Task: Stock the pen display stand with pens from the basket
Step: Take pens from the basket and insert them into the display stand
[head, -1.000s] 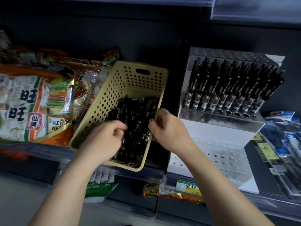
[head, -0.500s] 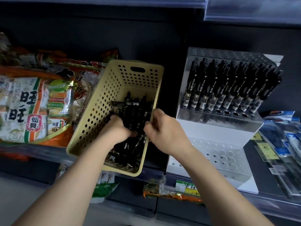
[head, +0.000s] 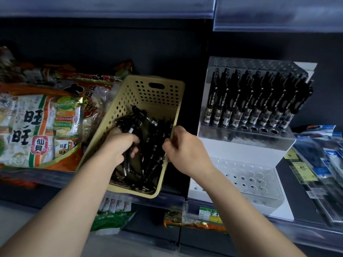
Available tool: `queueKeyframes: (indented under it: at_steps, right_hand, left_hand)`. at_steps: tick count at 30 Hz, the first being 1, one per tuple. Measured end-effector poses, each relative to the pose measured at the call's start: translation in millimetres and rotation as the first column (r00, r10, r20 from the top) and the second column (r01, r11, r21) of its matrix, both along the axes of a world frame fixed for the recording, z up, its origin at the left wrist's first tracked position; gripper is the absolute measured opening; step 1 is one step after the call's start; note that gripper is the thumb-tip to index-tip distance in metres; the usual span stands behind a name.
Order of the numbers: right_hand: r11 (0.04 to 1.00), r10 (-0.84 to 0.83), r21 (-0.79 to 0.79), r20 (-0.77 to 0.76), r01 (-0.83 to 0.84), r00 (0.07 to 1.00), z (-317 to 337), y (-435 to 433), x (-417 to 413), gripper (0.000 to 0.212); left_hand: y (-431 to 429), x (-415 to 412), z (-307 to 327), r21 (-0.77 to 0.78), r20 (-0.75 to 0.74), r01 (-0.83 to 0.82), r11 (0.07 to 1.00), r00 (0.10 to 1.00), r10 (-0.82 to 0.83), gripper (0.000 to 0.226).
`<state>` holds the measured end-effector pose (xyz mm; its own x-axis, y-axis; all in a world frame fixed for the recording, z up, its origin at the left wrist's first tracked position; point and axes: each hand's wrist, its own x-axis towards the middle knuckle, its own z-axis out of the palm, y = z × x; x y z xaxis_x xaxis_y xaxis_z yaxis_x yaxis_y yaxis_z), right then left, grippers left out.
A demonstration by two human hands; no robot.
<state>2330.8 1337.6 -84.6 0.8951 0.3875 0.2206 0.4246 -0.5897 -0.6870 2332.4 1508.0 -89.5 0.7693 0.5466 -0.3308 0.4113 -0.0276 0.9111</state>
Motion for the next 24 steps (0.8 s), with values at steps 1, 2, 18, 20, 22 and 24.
queueKeyframes:
  at_steps: [1,2,18,20,22,24]
  right_hand:
    - [1.0,-0.004,0.003,-0.002,0.004,1.0,-0.3,-0.1,0.6,0.02]
    - [1.0,-0.007,0.005,-0.003,0.007,1.0,-0.6,-0.1,1.3,0.02]
    - [0.996,-0.081,-0.027,-0.014,0.081,0.997,-5.2,4.9,12.6,0.022]
    - [0.996,-0.09,-0.025,-0.014,0.089,0.996,-5.7,4.7,12.8,0.023]
    - [0.995,-0.1,-0.027,-0.013,0.1,0.995,-6.3,5.4,12.8,0.024]
    - [0.994,-0.108,-0.032,-0.014,0.107,0.994,-7.3,6.3,13.1,0.025]
  left_hand:
    - [0.4,1.1,1.1,0.016,0.022,-0.004,1.0,1.0,0.004,0.018]
    - [-0.1,1.1,2.2,0.035,0.039,-0.002,0.999,0.999,0.001,0.019]
    - [-4.2,-7.7,25.1,0.785,-0.206,0.224,0.577,0.974,-0.099,0.072]
    - [-0.1,-6.8,24.5,0.746,-0.186,0.209,0.632,0.977,-0.104,0.076]
    - [7.7,-5.4,20.6,0.709,-0.114,0.155,0.688,0.988,-0.106,0.072]
    - [14.4,-3.6,17.0,0.632,-0.022,0.101,0.768,0.993,-0.113,0.068]
